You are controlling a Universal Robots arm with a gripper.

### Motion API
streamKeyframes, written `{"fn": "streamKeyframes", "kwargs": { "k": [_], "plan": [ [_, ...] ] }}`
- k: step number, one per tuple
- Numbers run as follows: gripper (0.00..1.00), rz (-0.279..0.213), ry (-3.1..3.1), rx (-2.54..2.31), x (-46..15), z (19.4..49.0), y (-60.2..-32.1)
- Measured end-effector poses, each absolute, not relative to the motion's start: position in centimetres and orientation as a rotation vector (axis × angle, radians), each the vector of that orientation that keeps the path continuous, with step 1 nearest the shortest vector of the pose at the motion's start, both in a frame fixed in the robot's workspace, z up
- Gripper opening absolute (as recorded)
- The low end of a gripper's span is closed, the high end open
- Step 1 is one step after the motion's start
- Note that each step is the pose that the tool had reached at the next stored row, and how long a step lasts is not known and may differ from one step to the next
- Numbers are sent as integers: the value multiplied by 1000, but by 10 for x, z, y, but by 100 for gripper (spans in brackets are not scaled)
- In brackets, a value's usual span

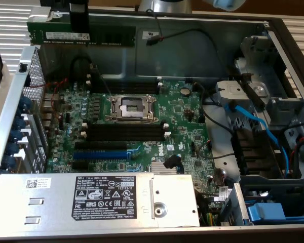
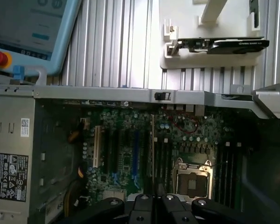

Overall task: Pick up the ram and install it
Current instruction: 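Pick up the ram and move it above insertion slot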

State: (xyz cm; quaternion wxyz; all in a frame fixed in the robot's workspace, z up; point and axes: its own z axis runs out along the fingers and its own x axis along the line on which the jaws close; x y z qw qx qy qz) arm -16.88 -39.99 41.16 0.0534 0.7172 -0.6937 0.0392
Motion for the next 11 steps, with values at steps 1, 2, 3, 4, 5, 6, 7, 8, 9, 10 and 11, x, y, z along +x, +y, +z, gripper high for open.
{"fn": "streamKeyframes", "kwargs": {
  "k": [1, 2, 3, 4, 5, 6, 7, 8, 9, 10, 11],
  "plan": [
    [12, 122, -2107, 2178, -167, 412, -399],
    [12, 126, -2105, 2176, -166, 411, -398],
    [12, 132, -2101, 2172, -166, 411, -398],
    [12, 136, -2100, 2170, -166, 411, -397],
    [12, 137, -2099, 2170, -166, 411, -397],
    [12, 137, -2098, 2169, -166, 411, -397],
    [12, 137, -2098, 2169, -163, 411, -397],
    [12, 137, -2098, 2169, -159, 411, -397],
    [12, 137, -2098, 2169, -155, 411, -397],
    [12, 137, -2099, 2169, -153, 411, -397],
    [12, 135, -2100, 2170, -151, 411, -397]
  ]
}}
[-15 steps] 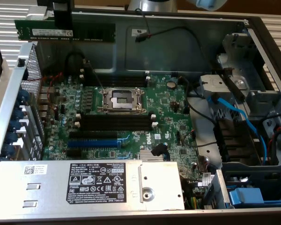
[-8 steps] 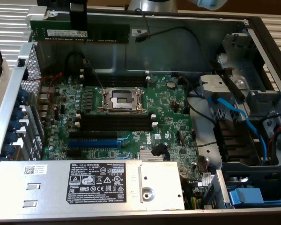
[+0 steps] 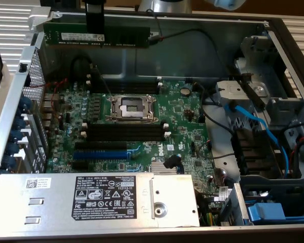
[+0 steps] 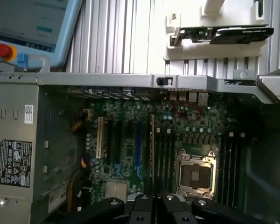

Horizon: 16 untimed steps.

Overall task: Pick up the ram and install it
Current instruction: 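Pick up the ram and move it above insertion slot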

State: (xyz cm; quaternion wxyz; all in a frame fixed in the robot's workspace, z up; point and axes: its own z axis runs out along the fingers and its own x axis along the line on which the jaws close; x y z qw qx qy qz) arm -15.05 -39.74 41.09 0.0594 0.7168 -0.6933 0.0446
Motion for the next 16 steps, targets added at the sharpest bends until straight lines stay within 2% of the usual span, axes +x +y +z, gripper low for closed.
{"fn": "streamKeyframes", "kwargs": {
  "k": [9, 16],
  "plan": [
    [12, 139, -2142, 2207, -139, 411, -397],
    [12, 73, -2202, 2259, -134, 411, -397]
  ]
}}
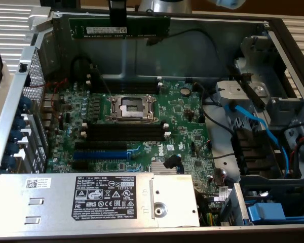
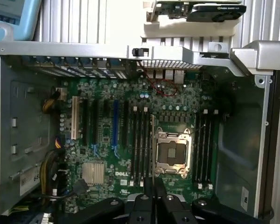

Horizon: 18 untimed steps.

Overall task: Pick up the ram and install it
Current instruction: 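Pick up the ram and move it above insertion slot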

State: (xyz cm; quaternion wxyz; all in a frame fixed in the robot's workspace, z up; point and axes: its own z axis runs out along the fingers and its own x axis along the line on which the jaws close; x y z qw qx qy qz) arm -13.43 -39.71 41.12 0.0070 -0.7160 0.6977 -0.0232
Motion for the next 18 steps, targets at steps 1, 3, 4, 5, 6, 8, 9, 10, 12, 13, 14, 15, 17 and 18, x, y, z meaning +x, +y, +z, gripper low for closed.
{"fn": "streamKeyframes", "kwargs": {
  "k": [1, 3, 4, 5, 6, 8, 9, 10, 12, 13, 14, 15, 17, 18],
  "plan": [
    [12, -71, 2181, -2238, -133, 411, -397],
    [12, -71, 2181, -2235, -130, 411, -397],
    [12, -71, 2185, -2231, -130, 411, -397],
    [12, -71, 2191, -2225, -130, 411, -397],
    [12, -69, 2198, -2217, -130, 411, -397],
    [12, -61, 2209, -2199, -129, 411, -397],
    [12, -58, 2214, -2190, -129, 411, -397],
    [12, -55, 2219, -2182, -129, 411, -397],
    [12, -50, 2226, -2169, -129, 411, -397],
    [12, -49, 2229, -2164, -128, 411, -397],
    [12, -48, 2232, -2161, -127, 410, -397],
    [12, -48, 2234, -2159, -126, 410, -396],
    [12, -48, 2237, -2156, -125, 410, -394],
    [12, -48, 2238, -2156, -125, 409, -393]
  ]
}}
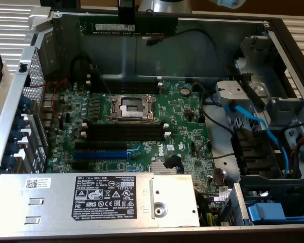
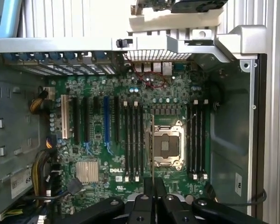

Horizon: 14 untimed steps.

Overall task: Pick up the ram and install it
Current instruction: 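Pick up the ram and move it above insertion slot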

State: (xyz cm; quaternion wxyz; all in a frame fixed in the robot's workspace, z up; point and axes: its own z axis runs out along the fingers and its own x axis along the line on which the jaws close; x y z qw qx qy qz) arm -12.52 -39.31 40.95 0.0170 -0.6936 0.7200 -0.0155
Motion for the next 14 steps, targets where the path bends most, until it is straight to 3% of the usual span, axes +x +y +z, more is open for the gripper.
{"fn": "streamKeyframes", "kwargs": {
  "k": [14],
  "plan": [
    [12, -48, 2245, -2148, -125, 405, -386]
  ]
}}
